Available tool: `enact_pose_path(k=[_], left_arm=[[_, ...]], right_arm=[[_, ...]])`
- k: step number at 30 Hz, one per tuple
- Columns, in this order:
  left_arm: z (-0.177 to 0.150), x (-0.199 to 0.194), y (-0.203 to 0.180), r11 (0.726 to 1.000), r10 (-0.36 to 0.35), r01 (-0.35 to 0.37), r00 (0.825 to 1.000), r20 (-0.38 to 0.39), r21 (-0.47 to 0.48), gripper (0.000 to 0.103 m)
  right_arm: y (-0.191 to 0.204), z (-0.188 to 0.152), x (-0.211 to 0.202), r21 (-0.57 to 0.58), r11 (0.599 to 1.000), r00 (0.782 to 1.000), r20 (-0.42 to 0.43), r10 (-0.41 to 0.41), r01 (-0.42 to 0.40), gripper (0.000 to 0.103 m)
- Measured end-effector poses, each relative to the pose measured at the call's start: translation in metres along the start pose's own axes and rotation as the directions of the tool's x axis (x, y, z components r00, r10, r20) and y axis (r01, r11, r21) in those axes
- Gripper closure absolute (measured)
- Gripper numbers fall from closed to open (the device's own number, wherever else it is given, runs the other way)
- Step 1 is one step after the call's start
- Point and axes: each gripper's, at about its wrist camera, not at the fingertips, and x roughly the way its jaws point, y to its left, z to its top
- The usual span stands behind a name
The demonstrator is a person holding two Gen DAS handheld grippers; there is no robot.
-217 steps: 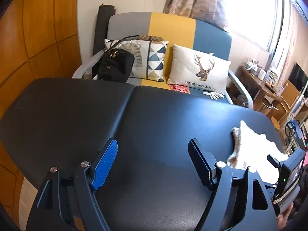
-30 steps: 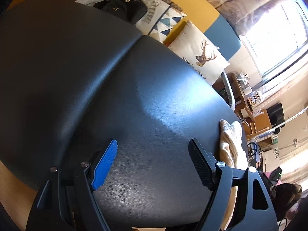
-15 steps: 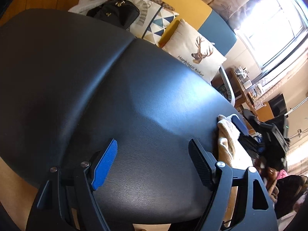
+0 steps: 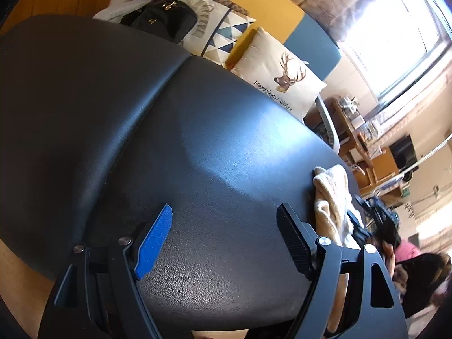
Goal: Fold clothes
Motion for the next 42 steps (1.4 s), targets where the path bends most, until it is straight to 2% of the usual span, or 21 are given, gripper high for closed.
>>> enact_pose_path(k=[2, 4, 5, 7, 9, 11, 13, 14, 16, 17, 22, 25, 27, 28, 29, 30, 32, 35, 38, 40, 42], left_arm=[[-0.001, 0.000, -0.003, 1.000, -0.001, 0.001, 1.000, -0.009, 0.003, 0.024], [0.000, 0.000, -0.004, 1.000, -0.007, 0.007, 1.000, -0.012, -0.004, 0.024], [0.000, -0.001, -0.005, 1.000, -0.007, 0.007, 1.000, -0.014, 0.000, 0.024], [0.002, -0.003, -0.006, 1.000, -0.003, 0.003, 1.000, -0.007, 0.012, 0.024], [0.003, -0.005, -0.005, 1.000, -0.005, 0.005, 1.000, -0.001, 0.020, 0.024], [0.004, -0.004, -0.003, 1.000, -0.013, 0.013, 1.000, -0.001, 0.016, 0.024], [0.006, -0.001, -0.001, 1.000, -0.014, 0.014, 1.000, -0.004, 0.011, 0.024], [0.006, 0.000, -0.001, 1.000, -0.018, 0.018, 1.000, -0.005, 0.008, 0.024], [0.006, 0.003, -0.001, 1.000, -0.024, 0.024, 1.000, -0.010, 0.003, 0.024], [0.006, 0.004, -0.002, 1.000, -0.024, 0.024, 1.000, -0.014, 0.003, 0.024], [0.004, 0.008, -0.013, 0.999, -0.025, 0.026, 0.999, -0.036, 0.018, 0.024], [0.003, 0.007, -0.022, 0.999, -0.011, 0.013, 0.999, -0.037, 0.049, 0.024], [0.003, 0.007, -0.024, 0.999, -0.007, 0.009, 0.999, -0.037, 0.049, 0.024], [0.004, 0.008, -0.025, 0.999, -0.010, 0.011, 0.999, -0.044, 0.043, 0.024], [0.004, 0.007, -0.026, 0.999, -0.013, 0.015, 0.999, -0.045, 0.039, 0.024], [0.004, 0.007, -0.027, 0.999, -0.013, 0.015, 0.999, -0.043, 0.042, 0.024], [0.005, 0.006, -0.030, 0.999, -0.013, 0.015, 0.999, -0.041, 0.051, 0.024], [0.006, 0.005, -0.034, 0.998, -0.014, 0.016, 0.999, -0.041, 0.067, 0.024], [0.008, 0.007, -0.037, 0.997, -0.024, 0.027, 0.999, -0.042, 0.073, 0.024], [0.010, 0.009, -0.039, 0.997, -0.035, 0.038, 0.998, -0.044, 0.073, 0.024], [0.010, 0.012, -0.042, 0.996, -0.041, 0.045, 0.998, -0.047, 0.076, 0.024]], right_arm=[[0.011, -0.007, 0.039, 0.000, 0.998, 0.994, -0.092, 0.063, -0.063, 0.060], [0.050, -0.031, 0.068, -0.090, 0.983, 0.965, -0.221, 0.138, -0.161, 0.060], [0.066, -0.042, 0.071, -0.148, 0.972, 0.957, -0.253, 0.139, -0.181, 0.060], [0.089, -0.057, 0.065, -0.266, 0.949, 0.961, -0.258, 0.097, -0.168, 0.060], [0.083, -0.058, 0.047, -0.394, 0.919, 0.978, -0.197, -0.072, -0.012, 0.060], [0.071, -0.055, 0.026, -0.505, 0.844, 0.960, -0.096, -0.264, 0.181, 0.058], [0.058, -0.053, 0.005, -0.588, 0.722, 0.901, 0.026, -0.434, 0.365, 0.051], [0.051, -0.051, -0.006, -0.617, 0.646, 0.856, 0.093, -0.508, 0.450, 0.048], [0.039, -0.049, -0.027, -0.649, 0.468, 0.742, 0.233, -0.628, 0.600, 0.048], [0.030, -0.045, -0.029, -0.655, 0.416, 0.702, 0.254, -0.666, 0.631, 0.048], [-0.002, -0.032, -0.012, -0.675, 0.403, 0.675, 0.194, -0.711, 0.618, 0.047], [-0.023, -0.034, -0.014, -0.699, 0.379, 0.644, 0.153, -0.750, 0.607, 0.047], [-0.036, -0.038, -0.027, -0.718, 0.357, 0.645, 0.167, -0.745, 0.597, 0.043], [-0.037, -0.035, -0.027, -0.713, 0.364, 0.649, 0.168, -0.742, 0.600, 0.048], [-0.037, -0.030, -0.030, -0.693, 0.385, 0.656, 0.169, -0.736, 0.610, 0.077], [-0.036, -0.025, -0.038, -0.667, 0.405, 0.663, 0.181, -0.726, 0.625, 0.092], [-0.032, -0.016, -0.058, -0.618, 0.438, 0.676, 0.215, -0.705, 0.653, 0.093], [-0.012, -0.001, -0.093, -0.557, 0.409, 0.648, 0.340, -0.682, 0.723, 0.093], [0.020, 0.013, -0.157, -0.458, 0.394, 0.595, 0.480, -0.645, 0.797, 0.093], [0.033, 0.016, -0.207, -0.370, 0.366, 0.519, 0.564, -0.642, 0.854, 0.093], [0.040, 0.020, -0.255, -0.269, 0.329, 0.423, 0.629, -0.652, 0.905, 0.092]])
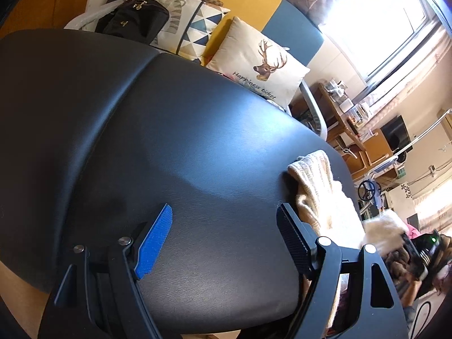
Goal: Fold clothes
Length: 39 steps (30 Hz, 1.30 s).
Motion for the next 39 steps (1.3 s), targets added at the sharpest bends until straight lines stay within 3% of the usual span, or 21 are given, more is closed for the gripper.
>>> enact_pose_path(k=[4, 7, 8, 9, 10, 11, 12, 13, 15, 16, 17, 19, 24, 25, 26, 27, 29, 35, 37, 38, 39], left_arm=[[0.001, 0.007, -0.007, 1.000, -0.009, 0.010, 1.000, -0.014, 0.016, 0.024], [0.000, 0.012, -0.011, 1.000, -0.014, 0.015, 0.999, -0.031, 0.025, 0.024], [0.000, 0.012, -0.013, 0.999, -0.014, 0.015, 0.999, -0.032, 0.030, 0.024], [0.000, 0.012, -0.015, 0.999, -0.010, 0.011, 0.999, -0.033, 0.037, 0.024], [0.000, 0.012, -0.016, 0.999, -0.009, 0.010, 0.999, -0.033, 0.043, 0.024], [0.000, 0.012, -0.018, 0.999, -0.008, 0.009, 0.999, -0.033, 0.049, 0.024], [0.000, 0.011, -0.018, 0.999, -0.008, 0.010, 0.999, -0.032, 0.051, 0.024], [0.000, 0.011, -0.019, 0.999, -0.009, 0.011, 0.999, -0.032, 0.053, 0.024], [0.000, 0.009, -0.019, 0.998, -0.011, 0.013, 0.999, -0.031, 0.057, 0.024], [0.000, 0.008, -0.018, 0.998, -0.011, 0.013, 1.000, -0.027, 0.057, 0.024], [0.001, 0.006, -0.015, 0.998, -0.009, 0.011, 1.000, -0.025, 0.055, 0.024], [0.001, 0.004, -0.010, 0.999, -0.005, 0.006, 1.000, -0.019, 0.049, 0.024], [0.002, 0.001, 0.014, 1.000, 0.005, -0.005, 1.000, -0.007, -0.007, 0.024], [0.002, 0.000, 0.019, 1.000, 0.006, -0.006, 1.000, -0.006, -0.020, 0.024], [0.003, 0.000, 0.025, 0.999, 0.008, -0.008, 1.000, -0.004, -0.032, 0.024], [0.004, -0.001, 0.029, 0.999, 0.010, -0.010, 1.000, 0.000, -0.044, 0.024], [0.007, -0.003, 0.038, 0.998, 0.016, -0.015, 1.000, 0.009, -0.067, 0.024], [0.012, -0.026, 0.054, 0.994, 0.037, -0.029, 0.997, 0.073, -0.106, 0.024], [0.012, -0.035, 0.060, 0.992, 0.044, -0.032, 0.995, 0.095, -0.122, 0.024], [0.012, -0.039, 0.063, 0.991, 0.048, -0.035, 0.993, 0.104, -0.127, 0.024], [0.011, -0.041, 0.067, 0.991, 0.055, -0.040, 0.993, 0.109, -0.130, 0.024]], right_arm=[[-0.057, -0.014, 0.011, 0.048, 0.981, 0.979, -0.097, -0.182, 0.187, 0.081], [-0.052, -0.028, 0.018, 0.023, 0.969, 0.966, -0.083, -0.245, 0.248, 0.075], [-0.040, -0.029, 0.019, 0.027, 0.983, 0.981, -0.076, -0.177, 0.180, 0.073], [-0.021, -0.029, 0.020, 0.039, 0.998, 0.997, -0.071, -0.042, 0.045, 0.069], [-0.002, -0.029, 0.021, 0.051, 0.995, 0.993, -0.065, 0.094, -0.091, 0.067], [0.017, -0.029, 0.022, 0.063, 0.972, 0.972, -0.057, 0.228, -0.225, 0.064], [0.036, -0.028, 0.023, 0.072, 0.932, 0.933, -0.047, 0.358, -0.354, 0.064], [0.060, -0.027, 0.028, 0.083, 0.870, 0.869, -0.054, 0.491, -0.487, 0.064], [0.114, -0.020, 0.043, 0.094, 0.714, 0.708, -0.090, 0.700, -0.694, 0.060], [0.142, -0.016, 0.050, 0.080, 0.663, 0.654, -0.109, 0.748, -0.744, 0.056], [0.167, -0.011, 0.059, 0.066, 0.633, 0.622, -0.138, 0.771, -0.771, 0.055], [0.211, -0.005, 0.079, 0.037, 0.618, 0.599, -0.209, 0.773, -0.785, 0.054], [0.280, -0.016, 0.123, -0.032, 0.727, 0.655, -0.461, 0.598, -0.686, 0.056], [0.281, -0.017, 0.124, -0.022, 0.731, 0.656, -0.459, 0.599, -0.682, 0.062], [0.280, -0.015, 0.121, -0.001, 0.723, 0.651, -0.437, 0.621, -0.690, 0.077], [0.278, -0.013, 0.117, 0.031, 0.714, 0.642, -0.409, 0.648, -0.700, 0.081], [0.279, -0.004, 0.099, 0.096, 0.654, 0.597, -0.328, 0.732, -0.750, 0.097], [0.360, -0.006, 0.021, 0.093, 0.403, 0.362, -0.290, 0.886, -0.911, 0.096], [0.380, -0.008, -0.001, 0.098, 0.321, 0.285, -0.273, 0.919, -0.942, 0.089], [0.375, -0.008, -0.007, 0.085, 0.335, 0.306, -0.246, 0.920, -0.938, 0.078], [0.366, -0.008, -0.012, 0.052, 0.379, 0.360, -0.215, 0.908, -0.924, 0.076]])
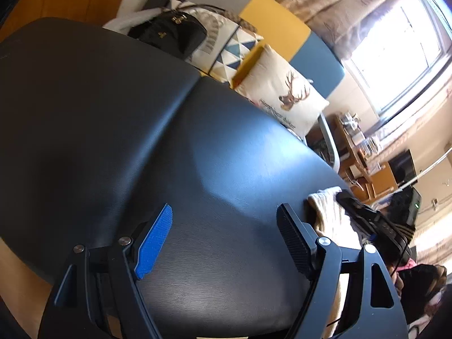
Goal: Fold clothes
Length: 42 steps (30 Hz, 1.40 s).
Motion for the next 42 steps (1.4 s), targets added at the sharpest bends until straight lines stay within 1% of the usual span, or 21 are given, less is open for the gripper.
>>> enact_pose_path(k=[2, 4, 5, 7, 11, 13, 15, 17, 18, 19, 21, 24, 26, 28, 29, 31, 32, 34, 35, 39, 42], left_arm=[[0.000, -0.002, 0.007, 1.000, 0.010, -0.010, 1.000, -0.001, -0.003, 0.024], [-0.001, 0.001, 0.011, 1.000, 0.020, -0.020, 1.000, -0.010, -0.008, 0.024], [-0.001, 0.003, 0.013, 1.000, 0.023, -0.024, 1.000, -0.015, -0.011, 0.024], [-0.002, 0.006, 0.012, 1.000, 0.012, -0.013, 1.000, -0.023, -0.024, 0.024], [-0.002, 0.007, 0.004, 1.000, -0.010, 0.009, 1.000, -0.023, -0.020, 0.024], [-0.002, 0.008, 0.000, 1.000, -0.007, 0.007, 1.000, -0.025, -0.004, 0.024], [-0.001, 0.010, -0.003, 1.000, -0.001, 0.002, 1.000, -0.031, 0.011, 0.024], [-0.001, 0.010, -0.004, 1.000, 0.001, 0.000, 0.999, -0.032, 0.012, 0.024], [-0.001, 0.010, -0.005, 1.000, 0.003, -0.003, 0.999, -0.032, 0.013, 0.024], [0.000, 0.009, -0.005, 1.000, 0.005, -0.005, 1.000, -0.029, 0.015, 0.024], [0.001, 0.007, -0.005, 1.000, 0.011, -0.010, 1.000, -0.024, 0.016, 0.024], [0.002, 0.006, -0.005, 1.000, 0.014, -0.014, 1.000, -0.014, 0.009, 0.024], [0.003, 0.006, -0.005, 1.000, 0.012, -0.012, 1.000, -0.012, 0.004, 0.024], [0.003, 0.006, -0.006, 1.000, 0.011, -0.011, 1.000, -0.015, 0.000, 0.024], [0.003, 0.005, -0.007, 1.000, 0.007, -0.007, 1.000, -0.011, 0.001, 0.024], [0.004, 0.002, -0.009, 1.000, 0.002, -0.002, 1.000, -0.008, 0.003, 0.024], [0.005, 0.000, -0.010, 1.000, -0.002, 0.002, 1.000, -0.006, 0.008, 0.024], [0.006, -0.004, -0.012, 1.000, 0.004, -0.004, 1.000, 0.006, 0.029, 0.024], [0.006, -0.006, -0.013, 0.999, 0.007, -0.007, 1.000, 0.012, 0.042, 0.024], [0.007, -0.004, -0.013, 0.998, 0.014, -0.015, 1.000, 0.010, 0.061, 0.024], [0.008, 0.001, -0.013, 0.998, 0.002, -0.002, 1.000, -0.001, 0.061, 0.024]], right_arm=[[-0.006, -0.006, -0.023, -0.049, 0.986, 0.986, 0.050, -0.159, 0.162, 0.068], [-0.029, -0.015, -0.041, -0.062, 0.949, 0.951, 0.049, -0.305, 0.308, 0.062], [-0.046, -0.020, -0.047, -0.043, 0.937, 0.938, 0.031, -0.345, 0.346, 0.058], [-0.086, -0.028, -0.054, 0.031, 0.922, 0.922, -0.021, -0.386, 0.386, 0.052], [-0.145, -0.036, -0.048, 0.164, 0.888, 0.901, -0.143, -0.409, 0.429, 0.051], [-0.162, -0.040, -0.040, 0.230, 0.884, 0.910, -0.196, -0.367, 0.406, 0.050], [-0.170, -0.043, -0.038, 0.278, 0.880, 0.921, -0.187, -0.343, 0.384, 0.054], [-0.169, -0.042, -0.045, 0.309, 0.890, 0.942, -0.125, -0.312, 0.336, 0.083], [-0.165, -0.039, -0.048, 0.319, 0.899, 0.953, -0.090, -0.288, 0.302, 0.086], [-0.160, -0.034, -0.051, 0.323, 0.910, 0.965, -0.053, -0.256, 0.259, 0.098], [-0.148, -0.023, -0.058, 0.331, 0.926, 0.979, 0.035, -0.203, 0.181, 0.098], [-0.123, 0.000, -0.052, 0.340, 0.940, 0.991, 0.119, -0.055, 0.011, 0.098], [-0.097, 0.017, -0.034, 0.300, 0.952, 0.995, 0.095, 0.032, -0.059, 0.097], [-0.067, 0.030, -0.001, 0.238, 0.968, 0.996, 0.047, 0.069, -0.079, 0.097], [-0.052, 0.036, 0.016, 0.205, 0.975, 0.996, 0.022, 0.081, -0.084, 0.090], [-0.026, 0.037, 0.050, 0.184, 0.971, 0.986, -0.041, 0.161, -0.151, 0.072], [-0.017, 0.033, 0.058, 0.177, 0.969, 0.981, -0.063, 0.186, -0.173, 0.072], [-0.003, 0.023, 0.064, 0.155, 0.970, 0.975, -0.090, 0.204, -0.189, 0.071], [-0.005, 0.017, 0.056, 0.152, 0.973, 0.978, -0.089, 0.188, -0.173, 0.071], [-0.041, -0.005, -0.008, 0.170, 0.985, 0.998, -0.044, 0.048, -0.039, 0.069], [-0.069, -0.022, -0.056, 0.187, 0.980, 0.998, -0.013, -0.059, 0.061, 0.067]])
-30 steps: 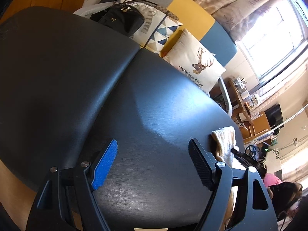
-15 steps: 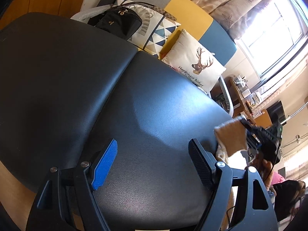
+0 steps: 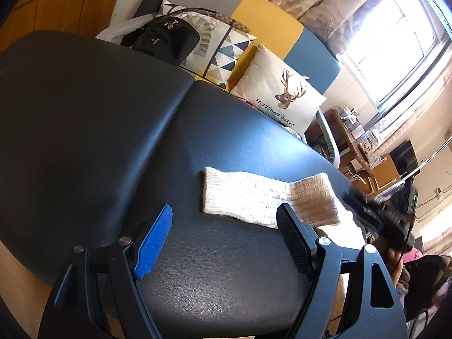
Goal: Fold clothes
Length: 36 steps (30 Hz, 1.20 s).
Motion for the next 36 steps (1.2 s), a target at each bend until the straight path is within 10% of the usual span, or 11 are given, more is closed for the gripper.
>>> enact_pose_path(k=[5, 13, 21, 30, 36], left_arm=[[0.001, 0.011, -0.021, 0.998, -0.014, 0.015, 1.000, -0.019, 0.061, 0.024], [-0.003, 0.031, -0.066, 0.987, -0.037, 0.046, 0.997, -0.060, 0.153, 0.024], [-0.010, 0.046, -0.102, 0.975, -0.035, 0.054, 0.995, -0.089, 0.217, 0.024], [-0.011, 0.084, -0.122, 0.923, 0.084, -0.051, 0.994, -0.072, 0.381, 0.024], [-0.013, 0.159, -0.132, 0.842, 0.219, -0.094, 0.959, -0.177, 0.531, 0.024]], right_arm=[[-0.077, -0.007, -0.069, 0.120, 0.975, 0.981, 0.043, -0.191, 0.185, 0.064], [-0.088, -0.005, -0.121, 0.050, 0.906, 0.892, 0.158, -0.423, 0.421, 0.053], [-0.095, 0.011, -0.140, 0.086, 0.870, 0.846, 0.206, -0.492, 0.485, 0.052], [-0.098, 0.016, -0.108, 0.015, 0.898, 0.889, 0.137, -0.437, 0.439, 0.052], [-0.099, 0.003, -0.085, -0.024, 0.887, 0.886, 0.067, -0.459, 0.462, 0.052]])
